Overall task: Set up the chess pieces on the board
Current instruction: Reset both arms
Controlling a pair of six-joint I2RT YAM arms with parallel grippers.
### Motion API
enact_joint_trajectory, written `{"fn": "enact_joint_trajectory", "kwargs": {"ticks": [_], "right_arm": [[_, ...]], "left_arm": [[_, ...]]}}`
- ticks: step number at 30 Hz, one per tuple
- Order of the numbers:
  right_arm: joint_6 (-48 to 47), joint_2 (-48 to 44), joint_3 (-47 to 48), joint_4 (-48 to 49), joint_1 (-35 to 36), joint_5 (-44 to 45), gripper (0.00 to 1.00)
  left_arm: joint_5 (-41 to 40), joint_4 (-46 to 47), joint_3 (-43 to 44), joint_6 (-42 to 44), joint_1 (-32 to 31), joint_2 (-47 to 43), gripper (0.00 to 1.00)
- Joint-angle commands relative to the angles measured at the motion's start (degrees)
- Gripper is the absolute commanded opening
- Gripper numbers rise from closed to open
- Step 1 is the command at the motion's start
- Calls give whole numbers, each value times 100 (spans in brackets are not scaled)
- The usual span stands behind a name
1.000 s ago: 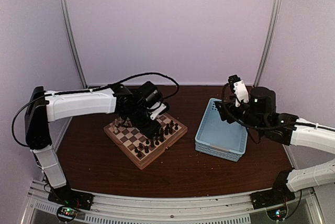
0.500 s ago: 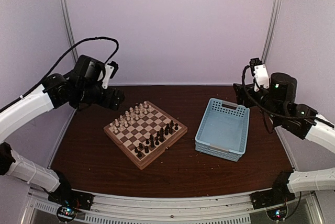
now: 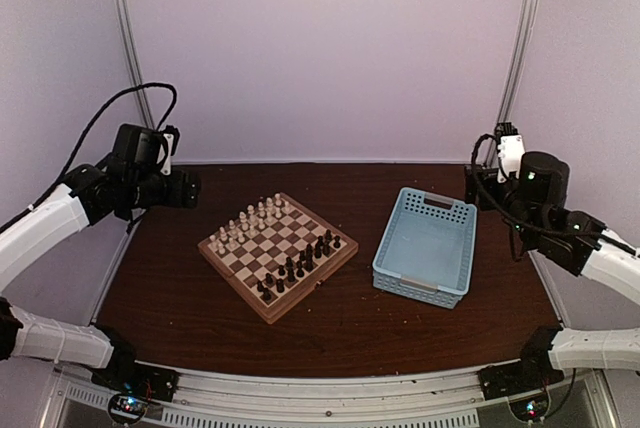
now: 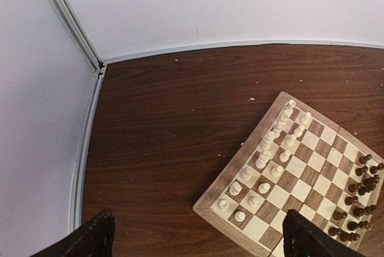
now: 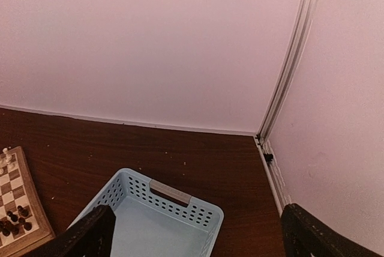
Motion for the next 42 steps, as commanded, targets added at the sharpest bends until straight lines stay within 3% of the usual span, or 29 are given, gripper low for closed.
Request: {"fn": "enact_joint_trajectory", "kwargs": {"ticks": [1,4,10,13,16,18,22,24,26,28,30,32,34,37,42], "right_arm": [[746,170,-260,183,-757,96,100],[938,353,-734,538,-1440,-100,96],[365,524,-1718,2038,-2004,40,93],[179,808,-2091,2613,-2232,9,92],[-59,1313,-2189,2921,-2390,31,94],[-222,1673,-2404,3620,-2477,26,94],[117,2659,-2695,5343,-2952,-814,95],[-53,3080,-2516,5784,-3099,-1138,97],[5,3520,-2284,5614,-3244,-1644,99],[-263,4236,-2391,6704,-3231,-1834,100],[-191,3887,-2305,5911,-3223,-1944,100],[-329,4120,-2323,6401,-3219,-2018,100],[-246,3970,-2205,5850,-3221,-2069,100],[-342,4041,-2332,6275,-3206,-2073,100],[-353,4048,-2266,6135,-3205,-2103,100]], "left_arm": [[-135,949,-524,-140,471,-35,97],[116,1586,-1015,-344,1043,-243,98],[701,2147,-1479,-462,2296,-301,98],[670,2548,-1778,-381,2558,-253,98],[1203,3392,-2211,-28,2708,-204,98],[1268,3593,-2244,105,2721,-108,98],[1271,3580,-2142,159,2779,280,98],[1415,3678,-2160,149,2912,460,98],[1577,3956,-2323,40,3089,544,98],[1891,4273,-2465,28,3326,631,98],[2114,4473,-2494,182,3438,806,97],[2169,4476,-2450,327,3500,980,98],[2146,4556,-2483,510,3512,1103,98],[2124,4967,-2711,857,3513,1208,97],[2994,6008,-3095,1118,3506,1676,92]]}}
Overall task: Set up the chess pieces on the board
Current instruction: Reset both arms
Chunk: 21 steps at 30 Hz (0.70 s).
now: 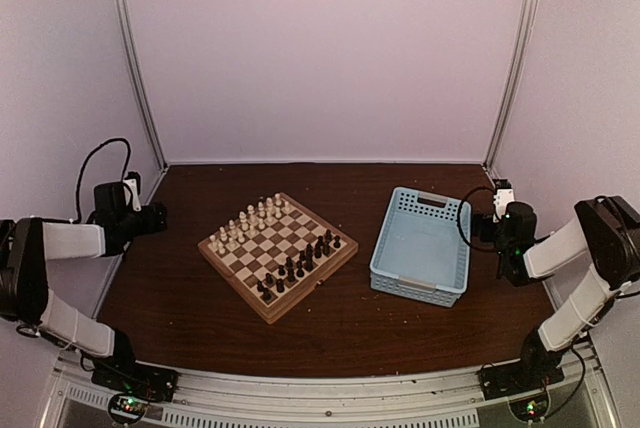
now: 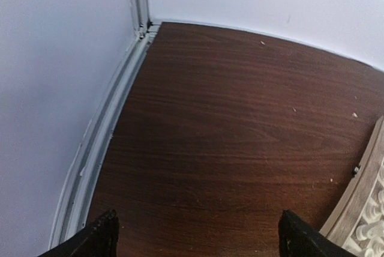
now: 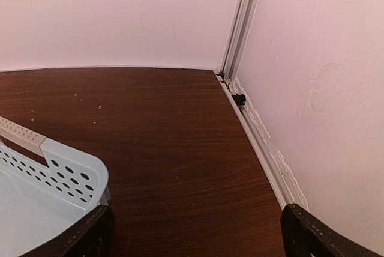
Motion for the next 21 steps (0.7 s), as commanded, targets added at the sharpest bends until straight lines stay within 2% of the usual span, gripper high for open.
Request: {"fn": "enact_joint_trajectory", "kwargs": {"ticks": [1,7,11,13,21], "right_arm": [[-56,7,69,186,-3,-137,100],[-60,7,67,179,-3,-135,100],[-63,7,67,179,-3,-130,100],[-64,1,68,175,-3,-133,100],[-64,9,76,162,-3,-133,100]], "left_arm": [[667,1053,-178,452,17,441,90],[593,1748,-529,661,-162,721,90],[-147,3223,-1112,1227,-823,1179,94],[-381,3565,-1276,1247,-887,1230,96],[-416,3588,-1288,1237,-901,1225,98]]}}
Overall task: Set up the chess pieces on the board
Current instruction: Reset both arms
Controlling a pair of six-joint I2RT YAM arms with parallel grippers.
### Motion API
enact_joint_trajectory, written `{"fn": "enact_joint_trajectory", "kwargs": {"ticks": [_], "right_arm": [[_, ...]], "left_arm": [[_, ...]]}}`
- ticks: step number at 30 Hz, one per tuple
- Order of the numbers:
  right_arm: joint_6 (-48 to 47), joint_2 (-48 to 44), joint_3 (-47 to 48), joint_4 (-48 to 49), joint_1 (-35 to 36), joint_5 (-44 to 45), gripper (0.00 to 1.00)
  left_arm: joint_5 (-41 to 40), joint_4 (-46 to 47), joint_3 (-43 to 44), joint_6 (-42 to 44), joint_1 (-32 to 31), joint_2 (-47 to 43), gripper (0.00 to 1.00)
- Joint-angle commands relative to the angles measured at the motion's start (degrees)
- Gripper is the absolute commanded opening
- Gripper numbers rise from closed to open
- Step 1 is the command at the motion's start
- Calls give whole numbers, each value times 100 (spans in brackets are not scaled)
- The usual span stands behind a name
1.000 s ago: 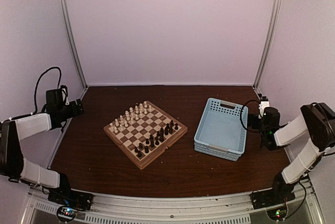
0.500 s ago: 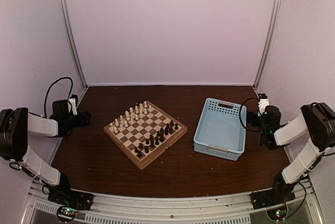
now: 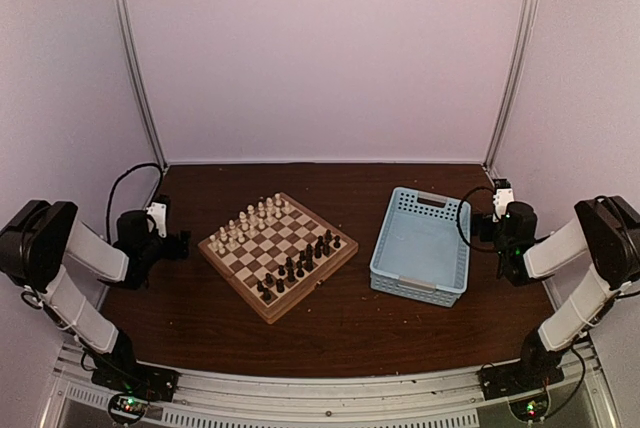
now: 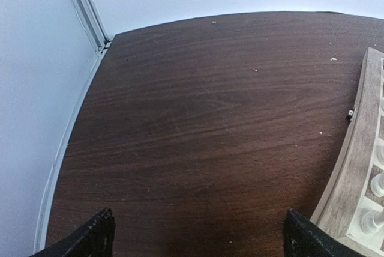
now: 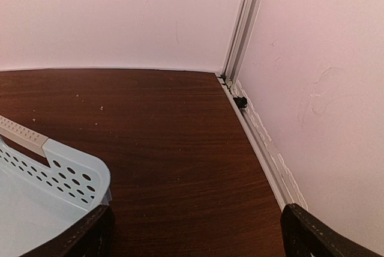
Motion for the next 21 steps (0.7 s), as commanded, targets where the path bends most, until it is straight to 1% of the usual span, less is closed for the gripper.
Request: {"fn": "enact_joint_trajectory", "kwargs": {"ticks": [1,13,16,21], "right_arm": [[12,9,76,115,-3,-72,100],[12,1,53,155,-1,-51,100],[3,9,39,191,19,-6,100],[-39,18,-24,308,75,80,100]], "left_arm": [[-155,635,6,134,9,-14,98],[-140,621,33,133,9,-6,98],[79,462,123,93,141,11,98],[83,473,101,97,149,-7,98]]}}
